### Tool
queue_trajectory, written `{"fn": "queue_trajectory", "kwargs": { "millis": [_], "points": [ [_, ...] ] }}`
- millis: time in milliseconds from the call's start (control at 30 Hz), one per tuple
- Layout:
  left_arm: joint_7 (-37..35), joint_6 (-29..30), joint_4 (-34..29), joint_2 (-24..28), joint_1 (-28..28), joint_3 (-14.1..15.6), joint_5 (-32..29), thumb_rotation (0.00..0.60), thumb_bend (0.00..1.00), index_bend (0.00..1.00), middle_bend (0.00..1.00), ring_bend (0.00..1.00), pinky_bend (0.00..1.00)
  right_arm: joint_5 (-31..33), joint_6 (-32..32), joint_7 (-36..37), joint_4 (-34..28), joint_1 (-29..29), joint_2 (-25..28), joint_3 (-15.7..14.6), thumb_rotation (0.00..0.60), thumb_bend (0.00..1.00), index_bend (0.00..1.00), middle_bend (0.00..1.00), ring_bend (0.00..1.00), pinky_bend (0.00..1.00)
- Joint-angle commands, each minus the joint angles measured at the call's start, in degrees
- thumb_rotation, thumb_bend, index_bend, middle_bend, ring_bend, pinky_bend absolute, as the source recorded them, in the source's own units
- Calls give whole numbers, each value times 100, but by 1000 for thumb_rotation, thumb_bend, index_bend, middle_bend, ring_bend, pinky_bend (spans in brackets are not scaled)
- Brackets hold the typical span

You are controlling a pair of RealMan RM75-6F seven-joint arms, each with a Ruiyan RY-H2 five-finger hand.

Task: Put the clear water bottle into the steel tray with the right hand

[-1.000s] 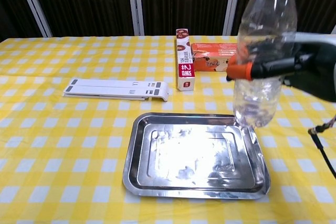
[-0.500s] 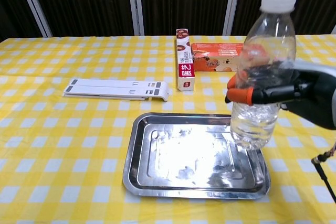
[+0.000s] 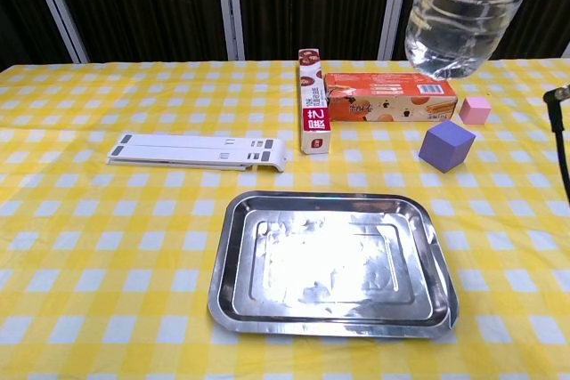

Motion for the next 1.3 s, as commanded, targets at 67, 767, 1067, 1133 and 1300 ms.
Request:
{"fn": "queue_trajectory", "kwargs": {
  "millis": [67,767,1067,1133,1300],
  "points": [
    [2,3,-6,2,6,6,6,600,218,141,0,0,0,377,-68,-43,153,-54,70,-327,600,896,874,646,262,0],
    [31,-32,-10,-10,-6,4,-2,600,218,141,0,0,0,32,-552,1254,1704,-377,-289,-1073,600,896,877,647,263,0],
    [130,-44,-38,-41,-7,8,-3,600,218,141,0,0,0,-302,-737,2565,2406,-725,485,-1052,600,897,880,650,266,0],
    [183,-56,-49,-57,-14,15,14,600,218,141,0,0,0,-388,-761,2730,2453,-750,549,-1049,600,897,880,651,266,0],
    [263,-60,-70,-86,-17,34,59,600,218,141,0,0,0,-592,-831,2743,2330,-685,453,-1091,600,897,880,650,266,0]
  ]
}}
